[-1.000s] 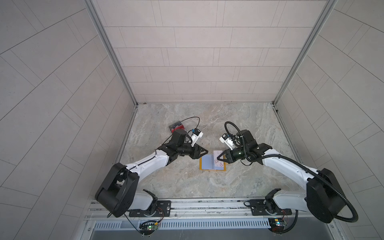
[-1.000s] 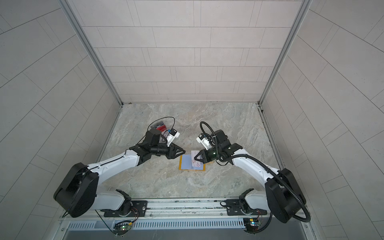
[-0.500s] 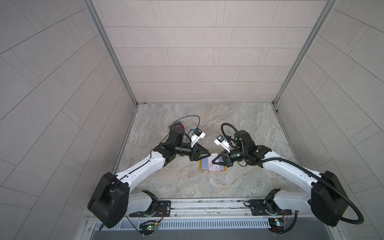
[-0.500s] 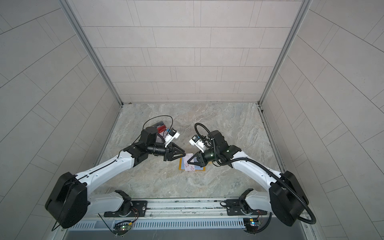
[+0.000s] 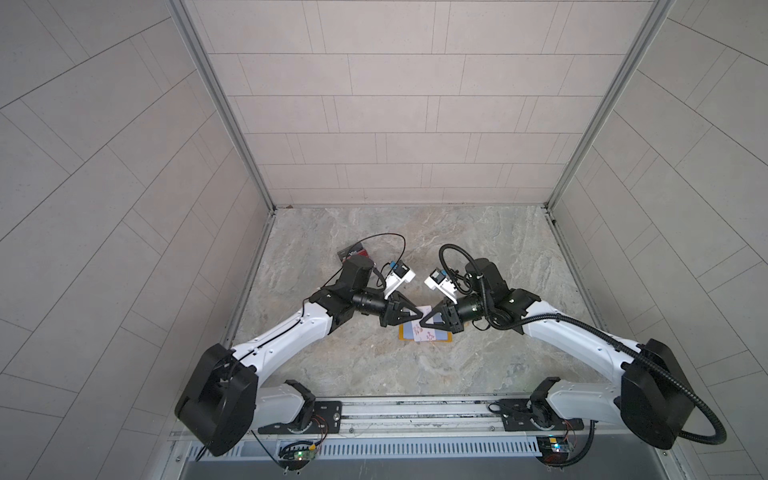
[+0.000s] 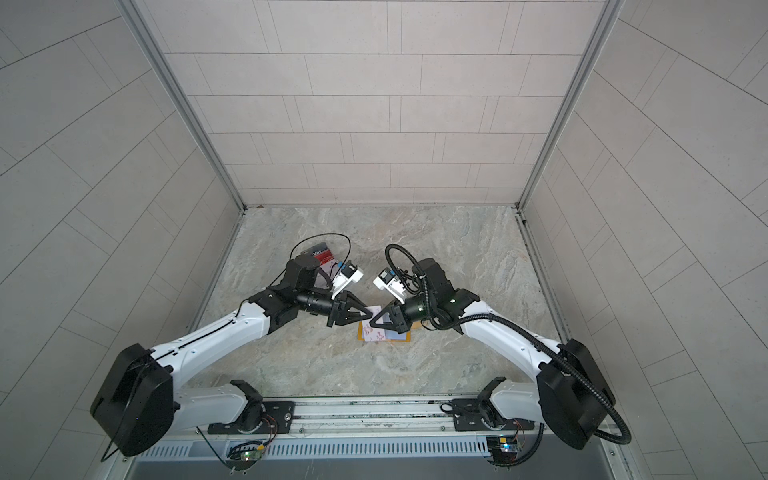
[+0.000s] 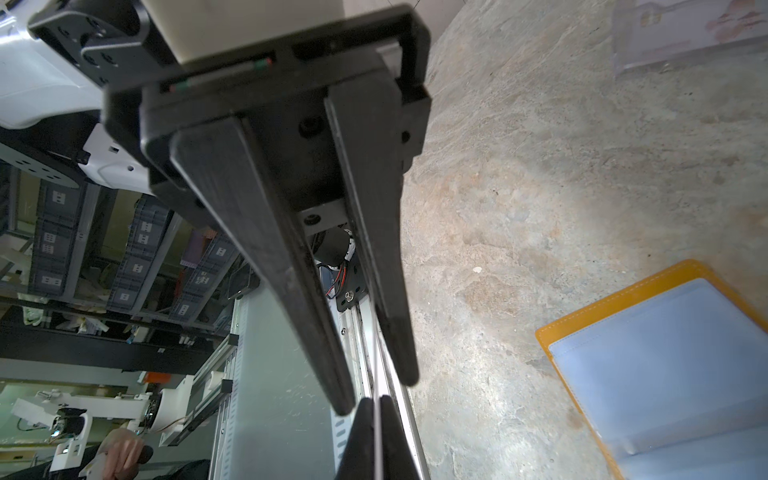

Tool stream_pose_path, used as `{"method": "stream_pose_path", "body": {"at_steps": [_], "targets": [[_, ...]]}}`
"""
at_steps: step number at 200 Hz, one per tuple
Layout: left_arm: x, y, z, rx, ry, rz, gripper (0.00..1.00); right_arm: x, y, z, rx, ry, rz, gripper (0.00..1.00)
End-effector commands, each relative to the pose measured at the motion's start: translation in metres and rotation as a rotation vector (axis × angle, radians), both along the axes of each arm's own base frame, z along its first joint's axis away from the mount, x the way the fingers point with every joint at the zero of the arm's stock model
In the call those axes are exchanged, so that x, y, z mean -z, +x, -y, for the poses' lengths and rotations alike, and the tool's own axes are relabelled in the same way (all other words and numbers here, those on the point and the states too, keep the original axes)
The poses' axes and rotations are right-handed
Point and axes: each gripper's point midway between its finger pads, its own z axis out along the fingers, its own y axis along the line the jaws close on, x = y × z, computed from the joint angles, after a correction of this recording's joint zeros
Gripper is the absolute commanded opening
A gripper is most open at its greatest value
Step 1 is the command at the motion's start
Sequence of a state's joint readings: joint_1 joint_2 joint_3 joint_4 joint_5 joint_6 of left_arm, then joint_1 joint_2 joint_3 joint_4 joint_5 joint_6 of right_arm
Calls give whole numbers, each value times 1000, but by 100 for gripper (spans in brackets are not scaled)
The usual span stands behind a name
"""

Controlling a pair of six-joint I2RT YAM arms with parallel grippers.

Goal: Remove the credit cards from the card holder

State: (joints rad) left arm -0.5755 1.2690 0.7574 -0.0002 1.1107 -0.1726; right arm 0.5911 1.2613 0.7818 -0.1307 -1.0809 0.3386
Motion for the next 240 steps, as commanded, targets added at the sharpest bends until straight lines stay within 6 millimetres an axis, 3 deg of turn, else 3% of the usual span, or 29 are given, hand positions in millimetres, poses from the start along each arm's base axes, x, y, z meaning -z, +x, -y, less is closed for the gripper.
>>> {"method": "stream_pose_path", "body": {"at_steps": [1,42,106,128,131,150,191,240], "targets": [[-12,-3,3,35,-23,27,15,-12,3,-5,-30,32,57,0],[-14,4,4,10,-12,35,5,-5,3,-3,-22,11,52,0],[-24,26,9,-107,-43,40,0,-9,12,16,148,-20,148,47],[-38,40,11,-183,-107,50,0,-21,26,24,299,46,182,57],[-40,42,11,-194,-117,50,0,-13,25,27,319,43,171,57],[-56,52,10,-265,-179,69,0,-20,33,35,431,121,184,65],[-92,64,1,-387,-345,119,0,-45,43,42,535,260,216,65],[-121,65,-8,-431,-516,110,0,-81,52,40,565,422,228,56]]}}
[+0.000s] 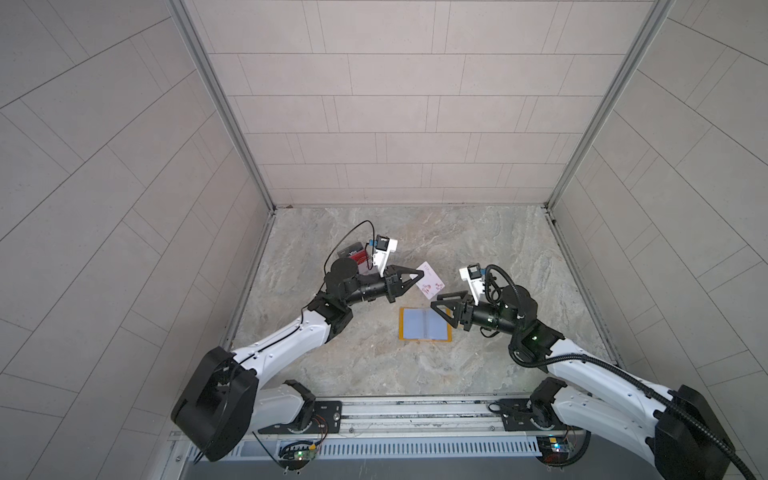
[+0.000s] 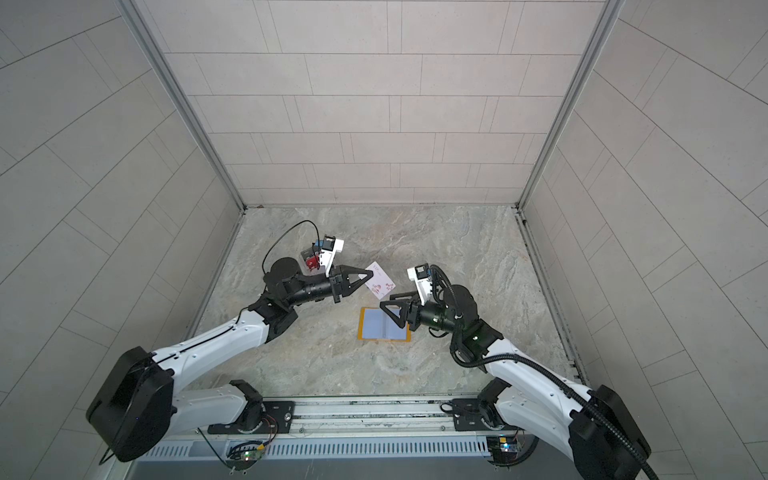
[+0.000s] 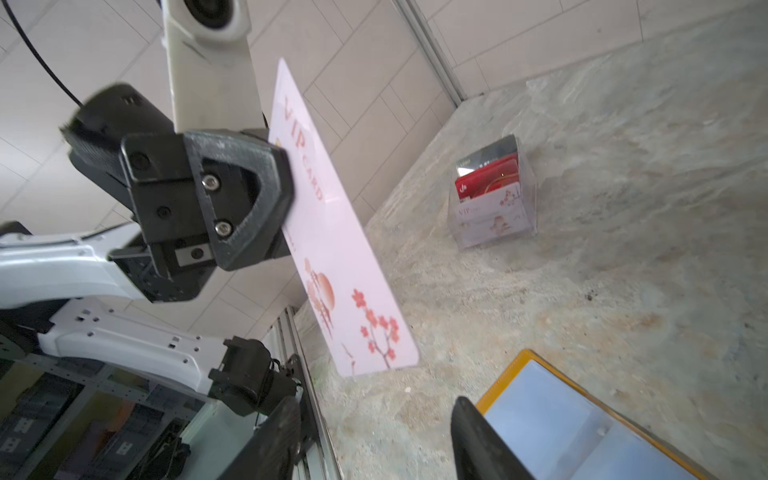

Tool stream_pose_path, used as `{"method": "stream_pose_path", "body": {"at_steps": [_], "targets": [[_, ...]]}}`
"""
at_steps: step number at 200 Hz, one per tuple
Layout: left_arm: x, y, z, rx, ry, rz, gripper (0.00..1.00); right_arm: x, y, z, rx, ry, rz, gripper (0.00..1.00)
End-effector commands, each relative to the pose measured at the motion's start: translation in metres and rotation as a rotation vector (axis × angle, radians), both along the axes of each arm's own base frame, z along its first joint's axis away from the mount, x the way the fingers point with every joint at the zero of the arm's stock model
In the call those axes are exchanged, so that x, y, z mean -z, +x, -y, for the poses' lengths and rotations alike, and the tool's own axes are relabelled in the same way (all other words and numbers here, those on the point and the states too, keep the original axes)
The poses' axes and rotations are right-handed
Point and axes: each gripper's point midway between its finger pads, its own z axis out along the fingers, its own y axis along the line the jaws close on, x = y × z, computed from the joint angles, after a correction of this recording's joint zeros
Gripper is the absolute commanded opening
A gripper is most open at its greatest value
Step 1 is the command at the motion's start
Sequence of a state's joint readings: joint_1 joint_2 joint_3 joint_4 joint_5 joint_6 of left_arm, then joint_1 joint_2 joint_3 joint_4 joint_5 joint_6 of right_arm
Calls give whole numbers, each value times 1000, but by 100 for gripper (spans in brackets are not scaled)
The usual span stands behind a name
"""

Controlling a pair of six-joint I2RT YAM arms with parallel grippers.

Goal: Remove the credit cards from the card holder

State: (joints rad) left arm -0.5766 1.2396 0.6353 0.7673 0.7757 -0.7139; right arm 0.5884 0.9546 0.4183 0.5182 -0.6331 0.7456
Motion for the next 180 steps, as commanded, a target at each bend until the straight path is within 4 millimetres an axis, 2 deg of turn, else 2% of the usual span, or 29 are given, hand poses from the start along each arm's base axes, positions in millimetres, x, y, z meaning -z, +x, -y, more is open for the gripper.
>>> {"method": "stream_pose_path", "body": {"at_steps": [1,30,82,150,162,180], "targets": [[-40,-3,-8,-30,-161,68,0,-44,8,1,32,154,77,56],[-45,-2,-12,-48,-203,67,0,-65,8,-2,16,225,108,50],[-52,-4,-13,-36,-235,68,0,-82,12,-3,16,284,128,38],[-51,-2,-9,-17,-232,54,0,-97,11,-5,-8,325,147,6],[-48,-2,-7,-11,-212,50,8,-96,11,-5,-7,322,147,0],[-37,2,-8,-32,-116,58,23,-90,9,-6,-14,281,142,0]]}}
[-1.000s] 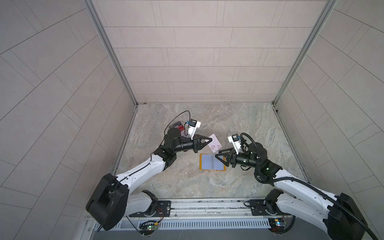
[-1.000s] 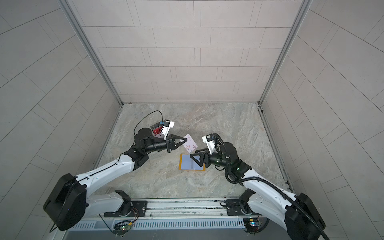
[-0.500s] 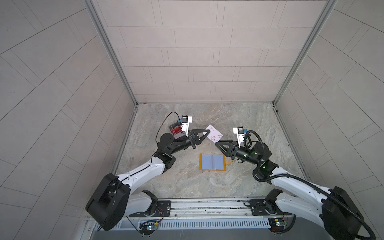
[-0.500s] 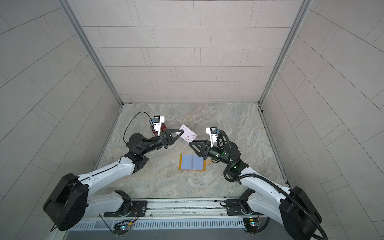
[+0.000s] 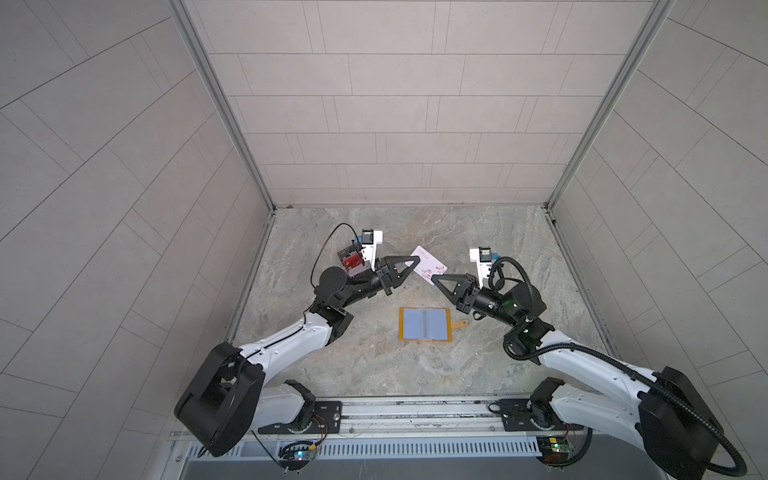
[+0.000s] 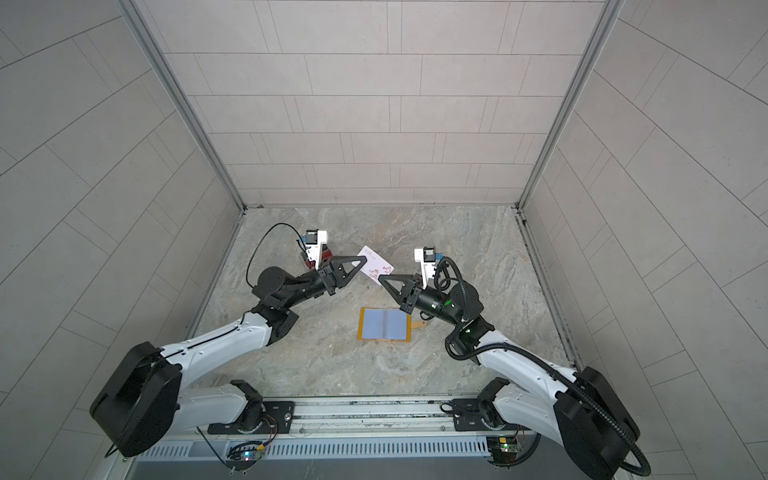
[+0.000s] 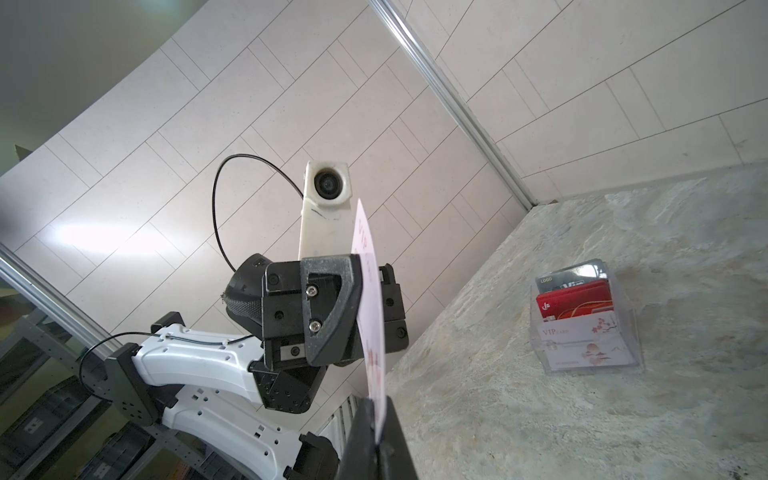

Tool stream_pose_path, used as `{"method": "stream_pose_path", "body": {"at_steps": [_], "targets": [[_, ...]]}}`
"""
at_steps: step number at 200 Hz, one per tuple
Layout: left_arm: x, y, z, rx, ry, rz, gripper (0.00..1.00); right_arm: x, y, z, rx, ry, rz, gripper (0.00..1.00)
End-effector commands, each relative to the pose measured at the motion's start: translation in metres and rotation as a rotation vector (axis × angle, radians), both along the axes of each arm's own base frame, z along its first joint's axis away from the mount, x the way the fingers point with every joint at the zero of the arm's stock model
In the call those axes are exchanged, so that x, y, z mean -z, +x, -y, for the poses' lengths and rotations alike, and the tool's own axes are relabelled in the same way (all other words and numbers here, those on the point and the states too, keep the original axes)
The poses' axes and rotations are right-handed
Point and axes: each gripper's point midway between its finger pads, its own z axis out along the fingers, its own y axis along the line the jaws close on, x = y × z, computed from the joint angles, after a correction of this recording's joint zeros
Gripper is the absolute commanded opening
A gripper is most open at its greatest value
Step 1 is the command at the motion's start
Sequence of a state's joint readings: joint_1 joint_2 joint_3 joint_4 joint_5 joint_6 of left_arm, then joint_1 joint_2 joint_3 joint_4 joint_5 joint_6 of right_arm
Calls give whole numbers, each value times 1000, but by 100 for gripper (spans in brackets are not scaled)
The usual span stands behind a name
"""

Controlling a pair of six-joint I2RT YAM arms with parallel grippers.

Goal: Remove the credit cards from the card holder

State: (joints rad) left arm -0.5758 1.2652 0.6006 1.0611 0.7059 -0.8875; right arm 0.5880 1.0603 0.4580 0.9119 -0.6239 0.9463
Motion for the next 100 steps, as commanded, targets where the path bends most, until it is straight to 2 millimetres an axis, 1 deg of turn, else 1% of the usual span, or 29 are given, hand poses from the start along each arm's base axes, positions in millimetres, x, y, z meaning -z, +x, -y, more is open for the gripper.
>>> {"method": "stream_pose_path", "body": {"at_steps": [1,13,15,21,23,31,38,40,43,45,49,50,54,66,75,100], "targets": [[1,-2,0,4,88,31,24,-18,-4,1,-7,5,52,0],[17,6,-8,-56,227,43,35,-10,-7,-1,-23,-64,54,0],[16,7,-10,-67,243,56,36,-8,-8,-2,-28,-77,53,0],[27,8,-15,-82,335,57,40,-4,-10,-4,-42,-112,53,0],[25,9,-16,-87,353,75,41,-3,-10,-4,-46,-122,49,0],[34,6,-22,-76,464,89,45,2,-14,-7,-74,-176,50,0],[33,2,-24,-54,539,113,48,6,-18,-8,-97,-222,51,0],[31,1,-25,-48,554,129,48,7,-19,-9,-101,-236,50,0],[33,-3,-25,-28,584,130,49,9,-20,-9,-110,-252,47,0],[32,1,-32,-39,602,129,49,12,-21,-9,-118,-267,46,0],[32,-1,-35,-20,633,132,49,19,-24,-10,-132,-296,41,0],[32,-1,-35,-14,640,134,49,14,-24,-10,-134,-295,53,0],[31,-5,-36,13,669,144,49,12,-25,-10,-142,-313,62,0],[30,-16,-39,84,749,164,49,19,-31,-12,-183,-373,58,0],[33,-23,-43,129,805,162,47,25,-35,-14,-223,-405,52,0],[34,-36,-46,219,872,173,41,30,-50,-26,-363,-411,58,0]]}}
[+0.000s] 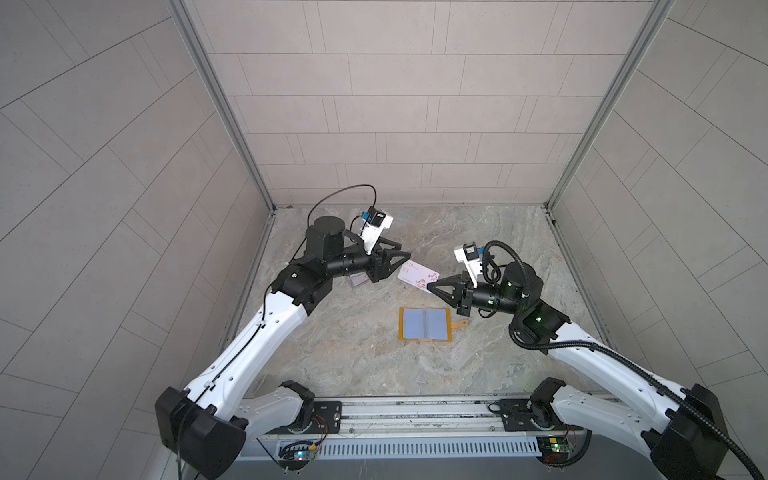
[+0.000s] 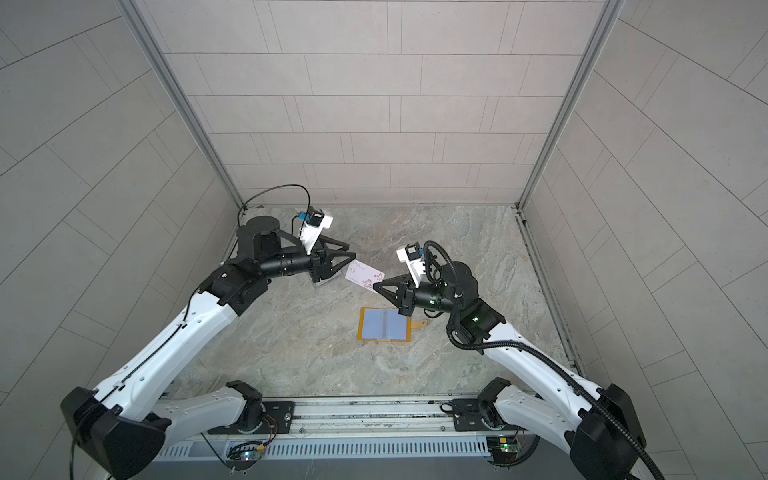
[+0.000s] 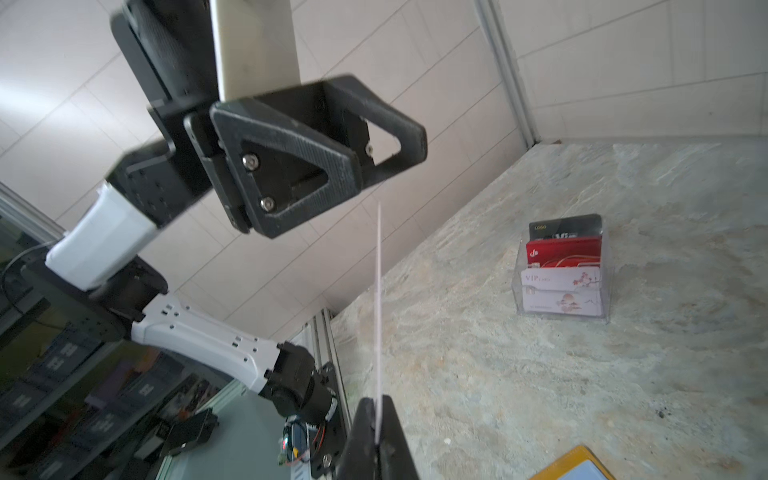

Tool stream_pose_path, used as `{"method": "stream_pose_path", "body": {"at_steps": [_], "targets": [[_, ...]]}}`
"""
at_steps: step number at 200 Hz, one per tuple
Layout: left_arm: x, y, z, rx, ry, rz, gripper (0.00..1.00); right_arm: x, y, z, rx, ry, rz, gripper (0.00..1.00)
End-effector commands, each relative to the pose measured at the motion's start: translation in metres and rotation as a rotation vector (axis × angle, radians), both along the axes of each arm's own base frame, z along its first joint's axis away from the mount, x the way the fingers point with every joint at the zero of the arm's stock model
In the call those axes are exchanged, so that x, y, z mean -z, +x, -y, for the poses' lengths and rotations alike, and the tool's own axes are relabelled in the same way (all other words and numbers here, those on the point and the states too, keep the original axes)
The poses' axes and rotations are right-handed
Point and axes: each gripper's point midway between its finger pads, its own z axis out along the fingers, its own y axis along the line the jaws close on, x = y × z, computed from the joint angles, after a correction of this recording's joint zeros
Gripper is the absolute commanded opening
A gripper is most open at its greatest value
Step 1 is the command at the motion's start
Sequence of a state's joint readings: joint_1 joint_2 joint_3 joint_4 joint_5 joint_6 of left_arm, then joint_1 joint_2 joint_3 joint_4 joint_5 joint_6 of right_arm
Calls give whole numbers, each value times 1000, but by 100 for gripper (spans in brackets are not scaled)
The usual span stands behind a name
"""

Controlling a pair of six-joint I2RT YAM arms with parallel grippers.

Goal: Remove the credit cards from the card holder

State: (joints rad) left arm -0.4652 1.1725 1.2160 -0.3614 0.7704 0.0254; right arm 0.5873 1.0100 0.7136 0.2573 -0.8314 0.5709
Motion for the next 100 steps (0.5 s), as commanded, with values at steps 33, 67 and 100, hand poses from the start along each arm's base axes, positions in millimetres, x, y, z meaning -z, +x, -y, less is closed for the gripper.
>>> {"method": "stream_pose_path", "body": {"at_steps": [33,67,100], "targets": [[48,-60,-7,280,190,-150,39,37,-33,-19,-263,-163,-64,0],[56,-78,-9,356,249,-204,38,36,-37,-24,-323,-204,-49,0],[60,-82,-12,367,285,-213,36,36,-43,-26,-381,-224,-41,0]]}}
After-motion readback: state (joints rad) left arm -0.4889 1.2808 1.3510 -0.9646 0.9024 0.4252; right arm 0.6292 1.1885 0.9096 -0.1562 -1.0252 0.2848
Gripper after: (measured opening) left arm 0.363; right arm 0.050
